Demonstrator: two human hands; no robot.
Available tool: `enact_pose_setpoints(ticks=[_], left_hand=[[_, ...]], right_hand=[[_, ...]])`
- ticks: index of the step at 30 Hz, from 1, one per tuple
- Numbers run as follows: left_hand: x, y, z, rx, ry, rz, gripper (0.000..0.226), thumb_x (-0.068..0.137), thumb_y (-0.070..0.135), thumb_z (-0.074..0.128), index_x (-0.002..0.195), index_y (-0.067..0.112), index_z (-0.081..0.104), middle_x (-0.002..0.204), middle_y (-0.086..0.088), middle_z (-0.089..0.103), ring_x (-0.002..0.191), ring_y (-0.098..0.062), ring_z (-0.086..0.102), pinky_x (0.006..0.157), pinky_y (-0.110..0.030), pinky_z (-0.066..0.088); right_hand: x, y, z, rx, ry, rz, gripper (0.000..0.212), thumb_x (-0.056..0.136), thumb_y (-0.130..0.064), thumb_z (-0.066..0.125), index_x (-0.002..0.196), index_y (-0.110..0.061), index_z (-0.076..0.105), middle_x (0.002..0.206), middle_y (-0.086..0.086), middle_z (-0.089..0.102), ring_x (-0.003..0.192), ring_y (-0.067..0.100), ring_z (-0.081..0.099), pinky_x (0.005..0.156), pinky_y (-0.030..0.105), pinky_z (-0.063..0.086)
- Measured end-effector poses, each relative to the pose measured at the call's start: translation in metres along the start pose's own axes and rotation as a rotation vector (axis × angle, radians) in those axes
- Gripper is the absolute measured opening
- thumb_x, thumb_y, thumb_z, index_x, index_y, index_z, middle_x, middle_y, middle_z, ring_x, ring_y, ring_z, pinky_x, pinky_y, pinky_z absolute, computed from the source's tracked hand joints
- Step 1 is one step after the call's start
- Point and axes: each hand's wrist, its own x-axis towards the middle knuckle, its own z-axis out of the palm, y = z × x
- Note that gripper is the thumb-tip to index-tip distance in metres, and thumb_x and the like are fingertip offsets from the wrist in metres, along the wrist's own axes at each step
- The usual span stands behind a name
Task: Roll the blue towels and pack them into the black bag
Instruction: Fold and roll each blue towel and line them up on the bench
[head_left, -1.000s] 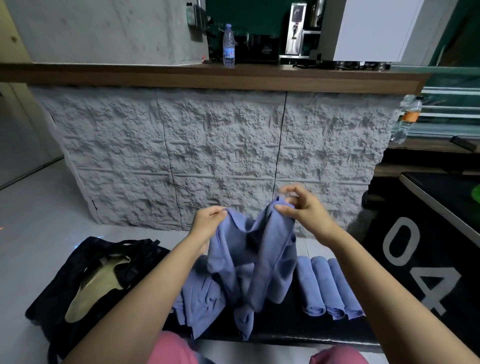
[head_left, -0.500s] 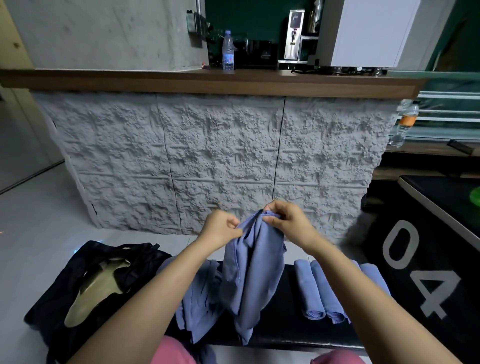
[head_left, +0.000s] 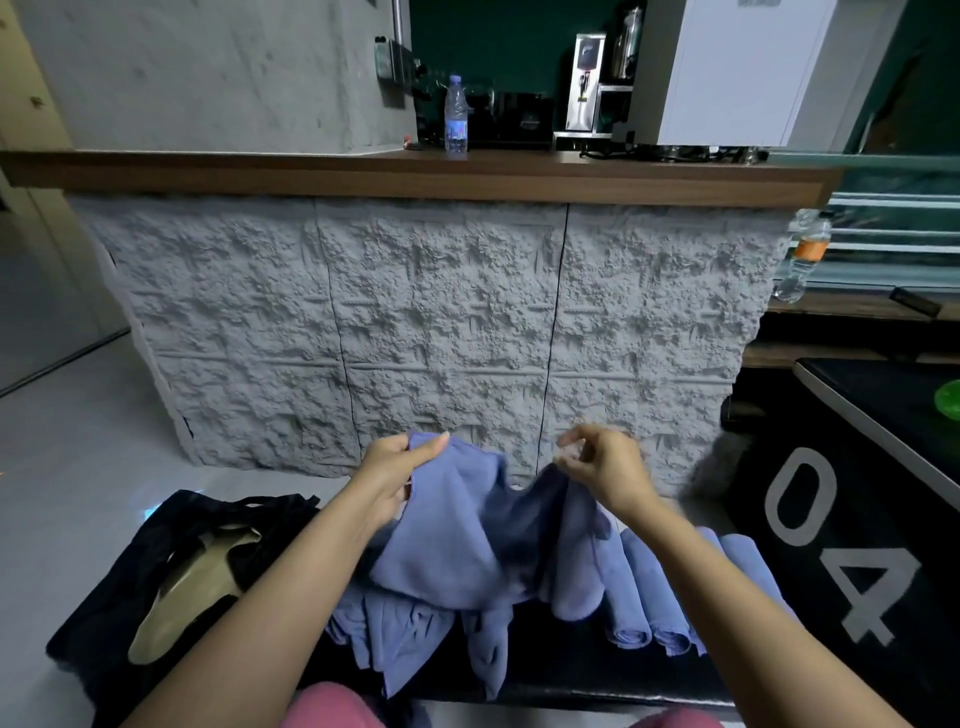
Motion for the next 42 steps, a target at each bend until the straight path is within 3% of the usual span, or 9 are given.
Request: enact_pose_setpoints(ticks=[5, 12, 16, 20, 23, 29, 34, 37, 42], left_hand=[[-0.006, 0.002, 0.037, 0.026, -0.063, 0.051, 0.007, 0.085, 0.011, 0.067, 0.086, 0.004, 0.067, 0.074, -0.006, 0.068, 0.06, -0.008, 0.063, 0.058, -0.018, 0.051], [-0.023, 0.006, 0.06, -0.023, -0.094, 0.061, 0.013, 0.091, 0.002, 0.056, 0.087, 0.007, 0.068, 0.071, -0.003, 0.07, 0.061, -0.009, 0.065, 0.058, -0.02, 0.054], [-0.028, 0.008, 0.052, -0.027, -0.151, 0.039, 0.014, 0.091, 0.001, 0.055, 0.093, 0.005, 0.068, 0.083, -0.008, 0.07, 0.072, -0.016, 0.066, 0.067, -0.025, 0.054], [-0.035, 0.008, 0.053, -0.038, -0.178, 0.063, 0.013, 0.09, 0.0, 0.056, 0.093, 0.004, 0.068, 0.085, -0.009, 0.071, 0.073, -0.016, 0.068, 0.07, -0.025, 0.056], [-0.037, 0.008, 0.054, -0.045, -0.166, 0.08, 0.011, 0.089, 0.0, 0.057, 0.094, 0.004, 0.066, 0.086, -0.007, 0.073, 0.076, -0.015, 0.07, 0.071, -0.022, 0.057], [-0.041, 0.01, 0.053, 0.092, -0.146, 0.118, 0.011, 0.088, 0.007, 0.062, 0.097, 0.006, 0.068, 0.097, -0.011, 0.072, 0.09, -0.022, 0.067, 0.087, -0.032, 0.052], [-0.043, 0.015, 0.052, 0.24, -0.189, 0.215, 0.019, 0.091, 0.026, 0.059, 0.081, 0.015, 0.071, 0.077, 0.001, 0.07, 0.074, -0.007, 0.063, 0.071, -0.02, 0.05], [-0.043, 0.019, 0.049, 0.253, -0.221, 0.266, 0.002, 0.083, 0.012, 0.069, 0.085, 0.011, 0.069, 0.076, -0.001, 0.072, 0.071, -0.002, 0.064, 0.064, -0.01, 0.047], [-0.036, 0.038, 0.053, 0.276, -0.161, 0.337, 0.006, 0.085, 0.005, 0.066, 0.084, 0.011, 0.067, 0.078, -0.004, 0.07, 0.069, -0.001, 0.063, 0.066, -0.01, 0.048]], right_hand=[[-0.013, -0.041, 0.004, 0.609, -0.144, 0.127, 0.019, 0.083, -0.009, 0.071, 0.068, -0.014, 0.061, 0.044, -0.009, 0.045, 0.038, 0.0, 0.036, 0.04, 0.014, 0.032], [-0.024, -0.065, 0.006, 0.817, -0.324, 0.165, 0.012, 0.088, 0.001, 0.059, 0.093, -0.001, 0.07, 0.078, 0.01, 0.069, 0.068, 0.012, 0.066, 0.07, 0.021, 0.057], [-0.029, -0.065, 0.002, 0.671, -0.373, 0.009, 0.02, 0.083, 0.008, 0.063, 0.097, -0.005, 0.069, 0.079, 0.008, 0.07, 0.073, 0.009, 0.067, 0.073, 0.02, 0.055], [-0.026, -0.064, 0.006, 0.337, -0.207, -0.105, 0.024, 0.083, -0.001, 0.067, 0.079, -0.024, 0.07, 0.07, 0.004, 0.069, 0.058, 0.007, 0.059, 0.063, 0.024, 0.055], [-0.025, -0.061, 0.008, 0.125, -0.097, -0.228, 0.011, 0.08, -0.009, 0.07, 0.08, -0.02, 0.072, 0.075, -0.009, 0.064, 0.057, 0.0, 0.049, 0.057, 0.014, 0.041], [-0.022, -0.056, 0.006, 0.167, -0.146, -0.244, 0.02, 0.084, -0.013, 0.067, 0.075, -0.03, 0.061, 0.078, -0.016, 0.059, 0.075, -0.001, 0.048, 0.065, 0.013, 0.034], [-0.016, -0.055, 0.003, 0.231, -0.182, -0.21, 0.017, 0.081, -0.012, 0.07, 0.076, -0.025, 0.06, 0.067, -0.012, 0.058, 0.062, 0.01, 0.047, 0.061, 0.027, 0.037], [-0.016, -0.057, 0.001, 0.403, -0.247, -0.173, 0.01, 0.085, -0.008, 0.066, 0.085, -0.015, 0.058, 0.067, -0.009, 0.056, 0.066, 0.012, 0.044, 0.061, 0.022, 0.034], [-0.022, -0.051, -0.001, 0.614, -0.354, -0.184, 0.014, 0.087, -0.002, 0.063, 0.09, -0.011, 0.053, 0.07, -0.005, 0.05, 0.071, 0.016, 0.036, 0.063, 0.021, 0.034]])
